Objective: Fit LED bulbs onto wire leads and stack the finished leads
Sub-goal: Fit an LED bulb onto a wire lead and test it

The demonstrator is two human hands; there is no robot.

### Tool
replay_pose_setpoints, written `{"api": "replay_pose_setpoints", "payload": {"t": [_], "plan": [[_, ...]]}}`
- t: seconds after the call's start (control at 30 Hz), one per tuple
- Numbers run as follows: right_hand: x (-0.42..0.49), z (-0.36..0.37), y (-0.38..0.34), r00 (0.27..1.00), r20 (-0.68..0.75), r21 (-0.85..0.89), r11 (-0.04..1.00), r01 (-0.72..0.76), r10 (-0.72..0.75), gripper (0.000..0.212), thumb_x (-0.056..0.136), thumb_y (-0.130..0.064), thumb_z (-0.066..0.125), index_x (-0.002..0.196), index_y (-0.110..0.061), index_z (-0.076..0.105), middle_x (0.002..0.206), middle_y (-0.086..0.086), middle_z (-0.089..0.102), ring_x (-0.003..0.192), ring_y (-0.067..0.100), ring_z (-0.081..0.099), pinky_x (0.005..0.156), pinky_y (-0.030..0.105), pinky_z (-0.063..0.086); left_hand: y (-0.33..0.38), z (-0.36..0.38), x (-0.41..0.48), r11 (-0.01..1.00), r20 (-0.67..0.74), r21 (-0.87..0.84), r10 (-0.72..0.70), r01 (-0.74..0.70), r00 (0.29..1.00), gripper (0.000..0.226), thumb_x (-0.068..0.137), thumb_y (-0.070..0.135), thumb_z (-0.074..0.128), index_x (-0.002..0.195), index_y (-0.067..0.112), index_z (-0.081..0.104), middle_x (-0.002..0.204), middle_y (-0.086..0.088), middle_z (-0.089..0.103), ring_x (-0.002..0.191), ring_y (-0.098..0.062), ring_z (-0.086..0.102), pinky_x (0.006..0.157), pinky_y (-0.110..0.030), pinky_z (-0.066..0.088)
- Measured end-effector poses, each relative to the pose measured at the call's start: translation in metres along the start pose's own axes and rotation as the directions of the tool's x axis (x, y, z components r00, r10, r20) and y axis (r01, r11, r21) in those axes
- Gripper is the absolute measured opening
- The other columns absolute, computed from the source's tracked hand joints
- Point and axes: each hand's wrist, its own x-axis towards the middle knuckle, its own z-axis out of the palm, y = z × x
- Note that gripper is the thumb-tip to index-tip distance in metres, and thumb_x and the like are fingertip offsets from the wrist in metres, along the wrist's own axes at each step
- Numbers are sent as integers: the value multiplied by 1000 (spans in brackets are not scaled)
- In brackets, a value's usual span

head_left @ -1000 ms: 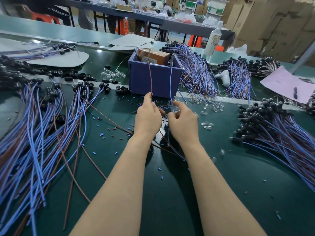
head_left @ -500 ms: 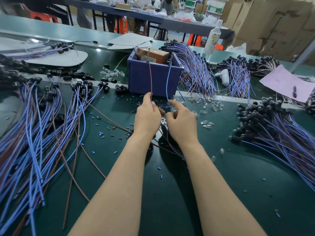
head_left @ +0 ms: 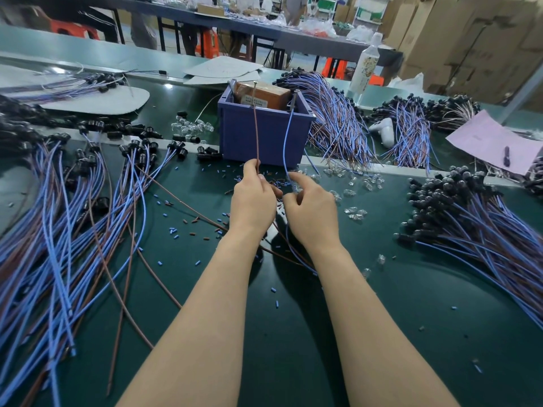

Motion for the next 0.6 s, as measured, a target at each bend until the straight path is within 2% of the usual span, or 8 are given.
{"api": "replay_pose_setpoints", "payload": {"t": [0.07, 0.17, 0.27, 0.33, 0.43, 0.6], "plan": [[0, 0, 0, 1000, 4, -4, 1000, 1, -1, 42, 89, -17, 49, 130, -23, 54, 79, 2, 59, 87, 28, 60, 82, 37, 48, -1, 0, 0, 1000, -10, -5, -6, 6, 1000, 36, 101, 15, 29, 136, 14, 36, 71, 14, 61, 70, -10, 54, 70, -29, 41], [0, 0, -1, 1000, 3, -7, 1000, 1, -1, 42, 88, -16, 49, 130, -23, 55, 82, 7, 63, 83, 27, 58, 83, 38, 49, 0, 0, 0, 1000, -14, -11, -19, 19, 1000, 35, 101, 15, 29, 135, 14, 35, 72, 11, 63, 73, -20, 56, 74, -36, 47], [0, 1, -1, 1000, -5, -7, 1000, 0, 0, 42, 87, -16, 49, 128, -24, 56, 82, 8, 65, 84, 27, 57, 82, 37, 48, 1, -1, -1, 1000, -27, -9, -27, 27, 999, 35, 99, 12, 30, 133, 13, 36, 70, 12, 62, 86, -30, 60, 80, -40, 49], [0, 1, 0, 1000, -11, -1, 1000, -2, 2, 42, 87, -16, 49, 127, -24, 57, 88, 10, 69, 88, 30, 59, 81, 37, 48, 2, -1, -1, 999, -30, -12, -33, 33, 999, 33, 98, 11, 31, 131, 13, 37, 69, 11, 62, 92, -32, 61, 83, -43, 48], [0, 1, 0, 1000, -13, -7, 1000, -1, 1, 42, 87, -16, 49, 128, -24, 56, 89, 9, 70, 88, 30, 59, 81, 36, 46, 3, 0, -3, 999, -29, -18, -35, 34, 999, 29, 98, 11, 31, 126, 13, 37, 71, 8, 63, 91, -33, 61, 83, -44, 49], [0, 1, 1, 1000, -16, -1, 1000, 7, -7, 42, 87, -16, 49, 127, -24, 57, 87, 9, 69, 87, 29, 59, 78, 34, 45, 4, 0, -4, 1000, -39, -15, -26, 26, 999, 27, 98, 10, 31, 124, 11, 37, 70, 11, 60, 91, -31, 61, 81, -40, 48]]}}
